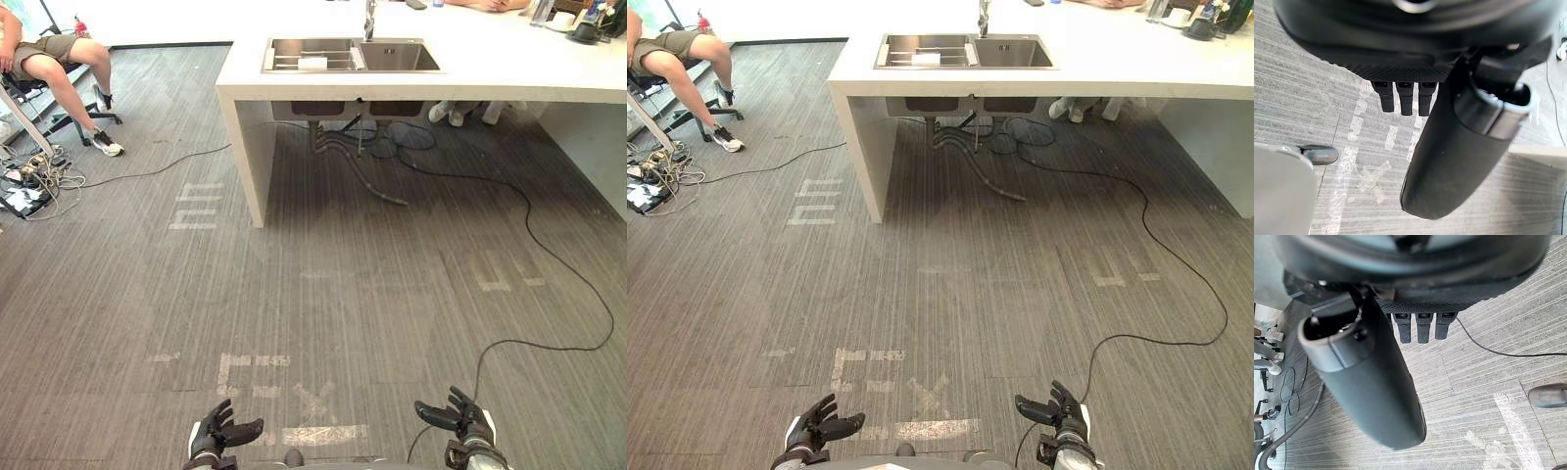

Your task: Walk over to the sink, pick up the cup, carry it to the dishwasher, place the cup inside the dishwasher, then close the dishwasher door

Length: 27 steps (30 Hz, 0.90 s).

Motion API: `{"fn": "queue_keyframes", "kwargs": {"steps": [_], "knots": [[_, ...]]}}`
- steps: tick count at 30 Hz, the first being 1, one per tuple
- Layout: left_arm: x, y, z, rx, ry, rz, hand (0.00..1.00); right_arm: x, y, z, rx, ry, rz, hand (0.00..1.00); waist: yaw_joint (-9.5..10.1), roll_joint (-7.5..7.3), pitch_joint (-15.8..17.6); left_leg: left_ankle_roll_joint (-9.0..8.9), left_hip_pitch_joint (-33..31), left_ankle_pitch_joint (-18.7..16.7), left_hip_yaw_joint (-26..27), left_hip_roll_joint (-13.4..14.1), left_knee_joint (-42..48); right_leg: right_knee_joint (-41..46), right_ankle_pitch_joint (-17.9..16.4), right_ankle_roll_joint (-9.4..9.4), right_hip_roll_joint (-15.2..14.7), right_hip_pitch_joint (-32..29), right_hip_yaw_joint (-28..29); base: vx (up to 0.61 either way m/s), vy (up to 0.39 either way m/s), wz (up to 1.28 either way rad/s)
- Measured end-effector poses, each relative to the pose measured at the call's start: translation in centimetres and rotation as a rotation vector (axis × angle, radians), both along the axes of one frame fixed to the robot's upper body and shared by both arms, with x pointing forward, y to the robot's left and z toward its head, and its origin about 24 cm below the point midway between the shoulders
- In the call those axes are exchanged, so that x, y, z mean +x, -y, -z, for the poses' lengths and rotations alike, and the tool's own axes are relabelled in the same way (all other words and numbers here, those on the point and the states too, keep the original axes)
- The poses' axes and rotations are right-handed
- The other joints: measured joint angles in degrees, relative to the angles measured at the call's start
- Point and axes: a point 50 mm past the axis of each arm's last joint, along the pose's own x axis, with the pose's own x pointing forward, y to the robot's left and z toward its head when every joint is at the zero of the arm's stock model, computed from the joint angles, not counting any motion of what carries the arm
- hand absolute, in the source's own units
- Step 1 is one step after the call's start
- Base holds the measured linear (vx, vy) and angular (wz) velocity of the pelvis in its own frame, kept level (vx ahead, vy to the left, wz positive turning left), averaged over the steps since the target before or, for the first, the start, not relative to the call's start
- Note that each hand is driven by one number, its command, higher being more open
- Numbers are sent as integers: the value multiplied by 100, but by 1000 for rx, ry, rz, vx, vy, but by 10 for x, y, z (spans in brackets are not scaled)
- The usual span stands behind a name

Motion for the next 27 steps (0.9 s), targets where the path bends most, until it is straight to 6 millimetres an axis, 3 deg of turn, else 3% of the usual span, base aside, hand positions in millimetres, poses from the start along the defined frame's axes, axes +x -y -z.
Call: {"fn": "queue_keyframes", "kwargs": {"steps": [23, 27], "knots": [[4, -5, -4, 4, 26, 20, 90, -1, 30, -10, -70, 5, 14, 90, 2, 128, -80, 26, 3, -38, 136, 29, -11, 3, 1, -5, 37, -58, 133, 1, 0, -2], [8, -5, -7, 7, 48, 22, 90, 6, 30, -12, -72, 21, 12, 90, 11, 124, -71, 60, -207, -337, 297, 43, 362, 27, -14, -22, 27, -173, 285, 40, 4, -21]]}}
